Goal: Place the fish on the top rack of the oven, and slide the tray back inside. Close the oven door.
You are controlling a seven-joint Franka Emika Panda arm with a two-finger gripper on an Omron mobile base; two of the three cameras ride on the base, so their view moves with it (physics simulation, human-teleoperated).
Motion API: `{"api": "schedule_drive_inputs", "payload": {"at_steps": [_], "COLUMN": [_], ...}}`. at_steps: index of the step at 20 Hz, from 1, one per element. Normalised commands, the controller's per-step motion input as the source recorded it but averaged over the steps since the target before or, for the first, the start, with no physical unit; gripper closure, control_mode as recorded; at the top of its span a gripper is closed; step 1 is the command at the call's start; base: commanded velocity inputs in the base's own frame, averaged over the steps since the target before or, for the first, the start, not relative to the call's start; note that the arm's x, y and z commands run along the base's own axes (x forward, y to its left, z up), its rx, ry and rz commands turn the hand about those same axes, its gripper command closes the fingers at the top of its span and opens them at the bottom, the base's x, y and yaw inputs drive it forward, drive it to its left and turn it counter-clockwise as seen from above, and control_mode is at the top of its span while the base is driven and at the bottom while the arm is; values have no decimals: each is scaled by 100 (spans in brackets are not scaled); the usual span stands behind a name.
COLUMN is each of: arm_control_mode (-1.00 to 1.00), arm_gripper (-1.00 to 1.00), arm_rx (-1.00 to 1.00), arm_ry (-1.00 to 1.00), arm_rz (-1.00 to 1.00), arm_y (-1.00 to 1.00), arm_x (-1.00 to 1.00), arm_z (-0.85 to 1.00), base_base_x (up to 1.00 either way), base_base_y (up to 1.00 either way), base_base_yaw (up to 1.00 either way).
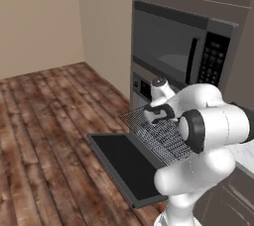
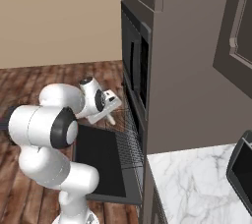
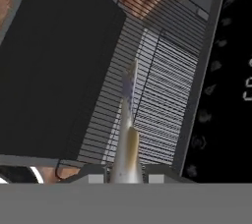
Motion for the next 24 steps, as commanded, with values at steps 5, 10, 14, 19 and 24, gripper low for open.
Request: {"api": "schedule_drive_inputs", "payload": {"at_steps": [5, 10, 14, 19, 24], "arm_control_mode": [-100, -100, -100, -100, -100], "arm_gripper": [100, 100, 100, 100, 100], "arm_rx": [0, 0, 0, 0, 0], "arm_ry": [0, 0, 0, 0, 0], "arm_rz": [-7, -7, -9, -9, -8], "arm_y": [3, 1, 0, 0, -1], "arm_x": [87, 87, 80, 78, 70], "arm_z": [-79, -60, -46, -46, -43], "base_base_x": [0, 0, 0, 0, 0], "base_base_y": [0, 0, 0, 0, 0], "base_base_yaw": [0, 0, 0, 0, 0]}}
